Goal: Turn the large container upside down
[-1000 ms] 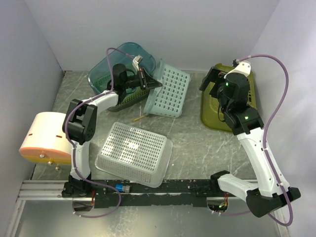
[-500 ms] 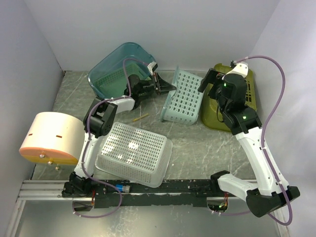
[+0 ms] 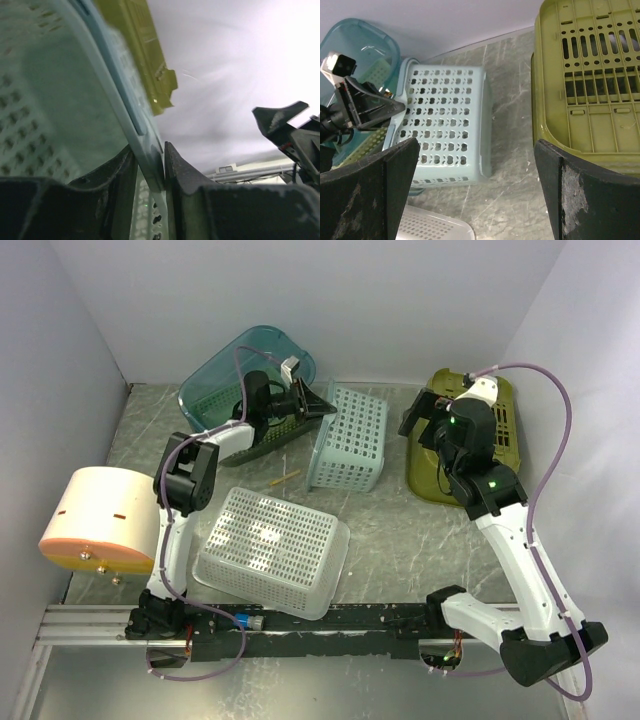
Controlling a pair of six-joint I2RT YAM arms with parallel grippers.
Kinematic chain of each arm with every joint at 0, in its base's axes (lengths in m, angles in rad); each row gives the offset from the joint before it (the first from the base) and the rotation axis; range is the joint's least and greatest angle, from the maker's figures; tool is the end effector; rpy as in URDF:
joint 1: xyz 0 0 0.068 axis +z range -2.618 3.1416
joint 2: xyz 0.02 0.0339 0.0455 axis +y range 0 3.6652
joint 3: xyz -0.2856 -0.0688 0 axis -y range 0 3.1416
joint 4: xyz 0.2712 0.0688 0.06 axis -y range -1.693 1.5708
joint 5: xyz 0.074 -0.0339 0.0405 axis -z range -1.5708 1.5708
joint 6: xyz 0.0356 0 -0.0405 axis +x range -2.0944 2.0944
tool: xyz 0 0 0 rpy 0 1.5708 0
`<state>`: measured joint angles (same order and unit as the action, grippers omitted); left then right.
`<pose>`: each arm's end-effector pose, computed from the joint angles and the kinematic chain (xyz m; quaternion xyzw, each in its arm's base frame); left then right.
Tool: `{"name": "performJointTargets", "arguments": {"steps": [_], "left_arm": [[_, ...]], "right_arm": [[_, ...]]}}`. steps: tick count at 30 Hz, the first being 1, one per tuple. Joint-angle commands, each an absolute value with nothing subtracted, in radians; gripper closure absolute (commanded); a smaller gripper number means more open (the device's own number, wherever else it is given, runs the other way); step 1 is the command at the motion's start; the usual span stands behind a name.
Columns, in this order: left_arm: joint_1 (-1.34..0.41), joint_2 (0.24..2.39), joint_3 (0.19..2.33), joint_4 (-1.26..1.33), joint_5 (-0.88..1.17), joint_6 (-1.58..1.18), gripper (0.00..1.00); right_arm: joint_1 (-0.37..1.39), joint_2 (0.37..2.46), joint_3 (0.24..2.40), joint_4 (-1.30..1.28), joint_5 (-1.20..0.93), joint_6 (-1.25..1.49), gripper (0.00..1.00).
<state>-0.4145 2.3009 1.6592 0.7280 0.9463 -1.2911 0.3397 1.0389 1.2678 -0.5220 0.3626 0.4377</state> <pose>0.4992 -0.2512 0.2202 0.0487 0.6873 -0.6967 0.1996 0.2195 0.0642 0.4486 0.1461 0.7834 0.0883 0.5976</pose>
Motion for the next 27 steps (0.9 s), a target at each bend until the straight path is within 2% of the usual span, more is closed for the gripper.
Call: {"name": "performJointTargets", "arguments": {"steps": [1,4,9,11,13,15,21,26,27], "left_arm": [[-0.393,2.384,1.770,0.432,1.029,-1.098,0.63],[-0.389,2.405,1.829,0.319,1.028,-1.040,0.63],[-0.388,2.398,1.815,0.293,1.009,-1.005,0.64],[-0.390,2.392,1.788,0.328,1.004,-1.027,0.68],[-0.396,2.388,1.783,0.349,1.001,-1.045,0.77],[-0.407,2.385,1.782,0.367,0.993,-1.064,0.78],[-0.469,2.392,1.863,0.285,0.923,-1.028,0.46],[-0.505,2.365,2.018,-0.088,0.743,-0.763,0.00],[-0.504,2.348,2.025,-0.140,0.702,-0.720,0.01]], "right_arm": [[0.336,1.024,1.275,-0.526,0.371,0.453,0.00],[0.336,1.021,1.276,-0.530,0.371,0.452,0.00],[0.337,1.013,1.255,-0.516,0.362,0.459,0.00],[0.336,1.019,1.256,-0.520,0.354,0.461,0.00],[0.336,1.022,1.257,-0.523,0.350,0.460,0.00],[0.336,1.022,1.254,-0.520,0.346,0.460,0.00],[0.337,1.022,1.253,-0.520,0.328,0.465,0.00],[0.337,1.016,1.254,-0.533,0.331,0.462,0.00],[0.337,1.014,1.255,-0.540,0.346,0.464,0.00]]}}
